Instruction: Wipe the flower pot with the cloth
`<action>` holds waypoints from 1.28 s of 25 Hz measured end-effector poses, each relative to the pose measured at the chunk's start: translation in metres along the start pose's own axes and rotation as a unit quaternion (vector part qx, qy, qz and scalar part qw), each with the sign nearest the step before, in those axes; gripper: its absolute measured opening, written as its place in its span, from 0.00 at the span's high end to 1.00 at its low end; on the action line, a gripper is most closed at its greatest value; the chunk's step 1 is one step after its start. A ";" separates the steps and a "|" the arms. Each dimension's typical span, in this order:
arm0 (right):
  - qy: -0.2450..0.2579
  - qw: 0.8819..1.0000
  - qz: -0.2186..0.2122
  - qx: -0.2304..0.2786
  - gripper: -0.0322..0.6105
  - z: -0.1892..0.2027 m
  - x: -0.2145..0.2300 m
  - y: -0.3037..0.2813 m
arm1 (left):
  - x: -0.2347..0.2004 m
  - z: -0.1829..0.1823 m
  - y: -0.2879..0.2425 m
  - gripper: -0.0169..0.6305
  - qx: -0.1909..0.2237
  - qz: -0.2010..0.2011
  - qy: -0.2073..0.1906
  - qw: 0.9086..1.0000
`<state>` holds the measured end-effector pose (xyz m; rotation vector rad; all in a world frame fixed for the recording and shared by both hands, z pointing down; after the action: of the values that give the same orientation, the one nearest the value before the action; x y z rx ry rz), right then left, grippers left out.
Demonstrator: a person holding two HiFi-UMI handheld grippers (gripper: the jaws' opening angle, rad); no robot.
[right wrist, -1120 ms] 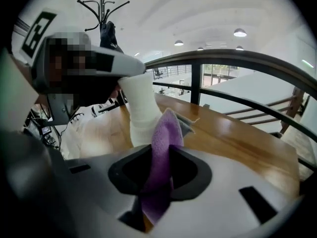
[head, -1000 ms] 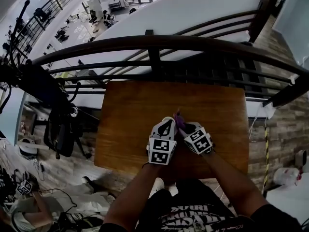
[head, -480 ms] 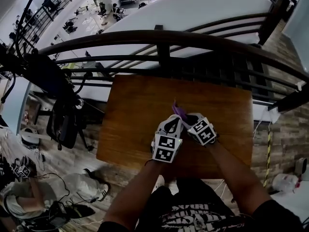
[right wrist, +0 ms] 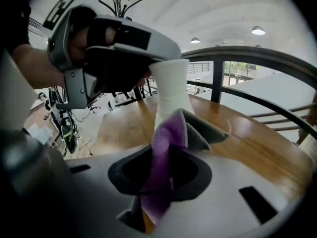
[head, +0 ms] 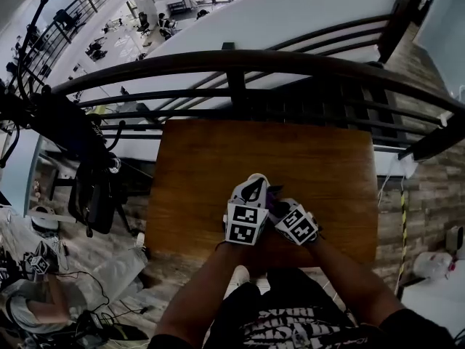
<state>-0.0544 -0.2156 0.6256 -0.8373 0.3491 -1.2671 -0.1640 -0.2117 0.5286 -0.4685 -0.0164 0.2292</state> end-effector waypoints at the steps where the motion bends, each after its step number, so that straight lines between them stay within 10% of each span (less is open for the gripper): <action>1: 0.003 1.000 -0.007 0.000 0.83 -0.001 -0.007 -0.004 | -0.001 0.000 0.000 0.98 0.000 0.000 0.000 1.000; 15: 0.068 0.996 -0.048 -0.025 0.82 -0.008 -0.037 -0.023 | 0.001 -0.003 0.000 0.98 -0.004 0.014 0.001 1.000; 32: -0.119 0.981 0.155 -0.004 0.82 0.068 0.069 0.081 | 0.003 -0.017 0.033 0.98 0.033 0.013 0.000 0.999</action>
<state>0.0664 -0.2509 0.6271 -0.8924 0.2785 -0.8667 -0.1673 -0.1897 0.4985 -0.4031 -0.0019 0.2548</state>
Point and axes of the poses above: the fingertips, and each gripper's own axes: y backward along the fingers, x to its right, z out of its underside, the point moved 8 cm from there along y, backward along the fingers, and after that the axes turned 6 degrees about -y, right-handed, at the moved point
